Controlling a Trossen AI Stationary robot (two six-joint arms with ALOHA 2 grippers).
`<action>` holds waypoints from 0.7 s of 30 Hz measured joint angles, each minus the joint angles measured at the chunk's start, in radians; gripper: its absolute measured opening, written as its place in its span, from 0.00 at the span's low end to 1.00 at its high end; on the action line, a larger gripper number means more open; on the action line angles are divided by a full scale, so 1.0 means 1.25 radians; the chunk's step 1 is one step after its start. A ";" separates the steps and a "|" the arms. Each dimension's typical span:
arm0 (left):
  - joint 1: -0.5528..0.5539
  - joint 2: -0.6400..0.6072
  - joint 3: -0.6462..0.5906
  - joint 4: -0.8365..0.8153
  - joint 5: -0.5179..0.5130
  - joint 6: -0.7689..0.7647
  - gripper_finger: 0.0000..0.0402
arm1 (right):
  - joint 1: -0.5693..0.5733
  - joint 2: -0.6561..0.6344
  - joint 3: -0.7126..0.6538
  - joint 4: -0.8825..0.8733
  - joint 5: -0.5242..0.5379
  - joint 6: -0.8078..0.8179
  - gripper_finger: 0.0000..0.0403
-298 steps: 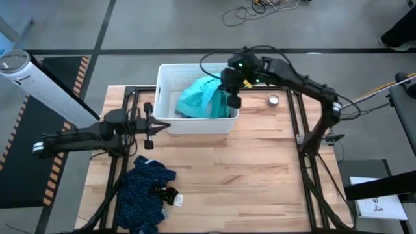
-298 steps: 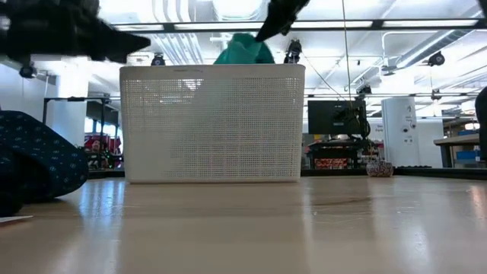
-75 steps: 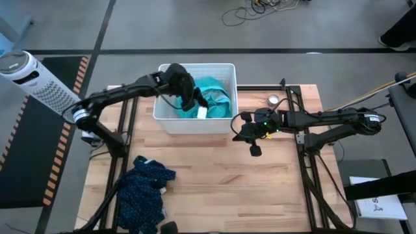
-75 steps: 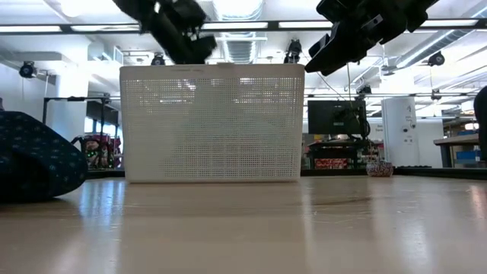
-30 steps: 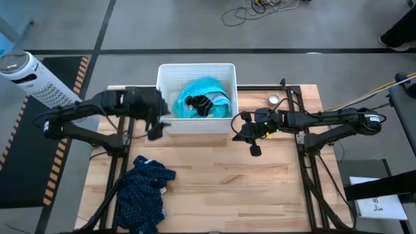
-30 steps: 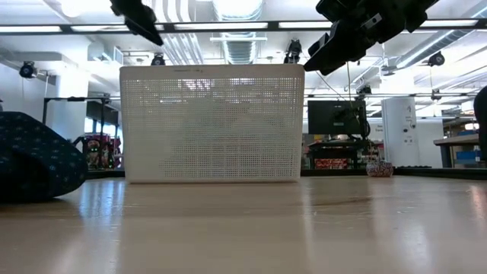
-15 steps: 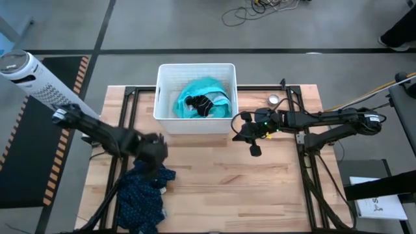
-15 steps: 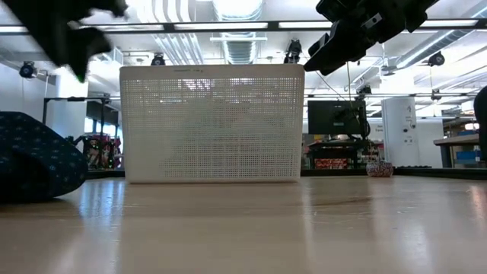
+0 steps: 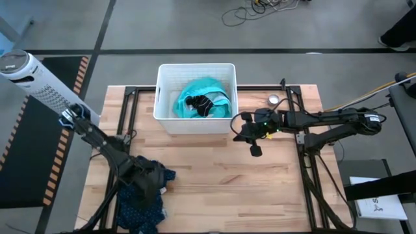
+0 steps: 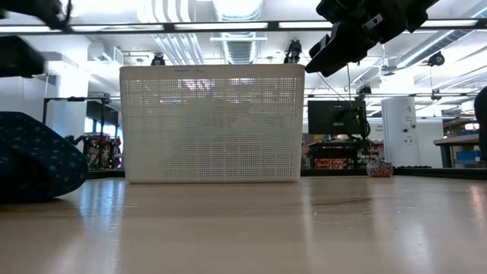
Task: Sort clothes
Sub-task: Put the dark blue polo shirt into the white laundry bin
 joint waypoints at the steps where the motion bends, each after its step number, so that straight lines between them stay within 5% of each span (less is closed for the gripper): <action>1: -0.013 0.010 0.002 -0.002 0.015 -0.008 0.51 | 0.000 0.000 0.000 -0.008 0.000 0.005 0.00; 16: -0.044 0.169 0.001 -0.071 0.034 0.013 0.55 | 0.000 0.000 -0.008 -0.042 0.001 0.014 0.00; 21: -0.026 0.204 -0.004 -0.049 -0.025 0.068 0.41 | 0.000 0.000 -0.008 -0.042 0.001 0.012 0.00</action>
